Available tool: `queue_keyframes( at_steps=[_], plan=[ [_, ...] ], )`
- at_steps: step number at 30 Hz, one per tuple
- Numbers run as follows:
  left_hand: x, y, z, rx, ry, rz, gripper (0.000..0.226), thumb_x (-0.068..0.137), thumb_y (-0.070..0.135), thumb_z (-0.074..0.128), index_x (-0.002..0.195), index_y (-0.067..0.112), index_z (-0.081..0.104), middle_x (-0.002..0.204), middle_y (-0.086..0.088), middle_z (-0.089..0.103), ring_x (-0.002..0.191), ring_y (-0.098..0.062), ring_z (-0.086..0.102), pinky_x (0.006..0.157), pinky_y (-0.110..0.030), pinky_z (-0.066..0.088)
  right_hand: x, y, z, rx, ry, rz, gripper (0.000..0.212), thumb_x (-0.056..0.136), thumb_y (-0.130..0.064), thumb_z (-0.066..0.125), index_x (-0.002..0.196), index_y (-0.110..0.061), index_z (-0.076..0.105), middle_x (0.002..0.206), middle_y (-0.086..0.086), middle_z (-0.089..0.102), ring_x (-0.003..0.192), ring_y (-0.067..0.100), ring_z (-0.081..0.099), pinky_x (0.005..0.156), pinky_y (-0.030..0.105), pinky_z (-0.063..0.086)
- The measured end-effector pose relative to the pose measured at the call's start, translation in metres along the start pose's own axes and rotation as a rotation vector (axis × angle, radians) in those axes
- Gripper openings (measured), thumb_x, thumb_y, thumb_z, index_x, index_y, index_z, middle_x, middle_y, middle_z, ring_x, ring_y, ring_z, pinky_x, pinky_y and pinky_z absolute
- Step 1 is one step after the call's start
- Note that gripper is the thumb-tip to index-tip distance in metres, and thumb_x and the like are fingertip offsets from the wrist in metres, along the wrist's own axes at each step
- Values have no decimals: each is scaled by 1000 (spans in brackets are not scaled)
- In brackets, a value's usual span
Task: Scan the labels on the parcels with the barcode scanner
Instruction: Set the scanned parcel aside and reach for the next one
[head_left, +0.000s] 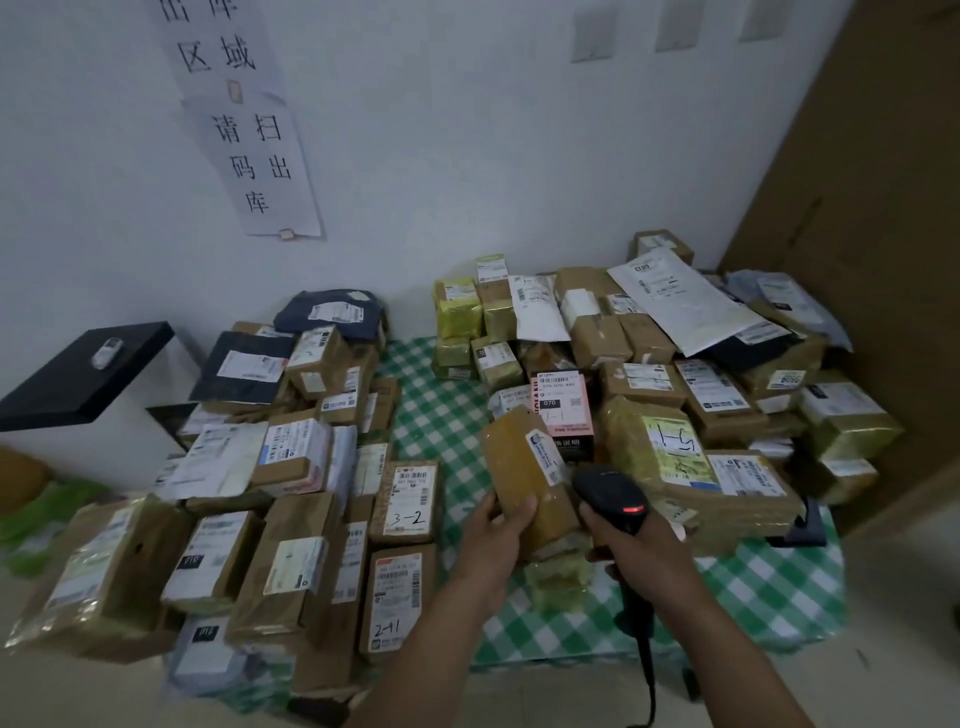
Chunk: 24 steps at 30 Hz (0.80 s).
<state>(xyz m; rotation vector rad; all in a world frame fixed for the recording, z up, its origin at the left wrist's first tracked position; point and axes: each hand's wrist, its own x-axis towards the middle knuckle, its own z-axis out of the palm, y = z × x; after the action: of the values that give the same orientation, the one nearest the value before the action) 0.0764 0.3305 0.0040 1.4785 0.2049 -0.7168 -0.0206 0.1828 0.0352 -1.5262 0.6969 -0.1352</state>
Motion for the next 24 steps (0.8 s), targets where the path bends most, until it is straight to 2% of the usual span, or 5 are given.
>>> queue_keyframes(
  at_steps=[7,9,12,20,24],
  plan=[
    [-18,17,-10,-152,-6,168,56,100,16,64,141,50,45,114,17,75,108,-10,70,100,-50,55,-1,-26,18,-33,-23,-131,25,87,-27,82,109,-27,69,75,-3,77,67,12,74,65,33,56],
    [-21,22,-13,-107,-10,213,54,93,35,74,140,50,50,122,17,72,111,-12,70,103,-49,53,-1,-32,22,-48,-56,-171,27,85,-19,83,109,-22,70,74,-6,76,64,14,73,60,29,55],
    [-25,28,-21,-11,10,300,96,66,57,92,149,47,45,131,15,69,117,-14,68,107,-48,51,-1,-40,27,-95,-91,-217,31,86,-13,82,113,-21,68,74,-9,75,62,13,71,54,23,52],
    [-25,63,-61,180,79,473,60,87,27,80,139,44,56,117,24,68,101,5,68,82,-21,59,6,-60,22,-235,-187,-268,34,91,-25,78,122,-26,65,75,-11,74,61,11,69,58,21,55],
    [-18,86,-85,296,79,466,48,88,37,77,128,56,58,133,12,66,113,-7,66,98,-35,56,11,-73,23,-367,-209,-322,31,90,-26,79,119,-22,67,73,-9,72,54,1,63,50,13,47]
  ],
)
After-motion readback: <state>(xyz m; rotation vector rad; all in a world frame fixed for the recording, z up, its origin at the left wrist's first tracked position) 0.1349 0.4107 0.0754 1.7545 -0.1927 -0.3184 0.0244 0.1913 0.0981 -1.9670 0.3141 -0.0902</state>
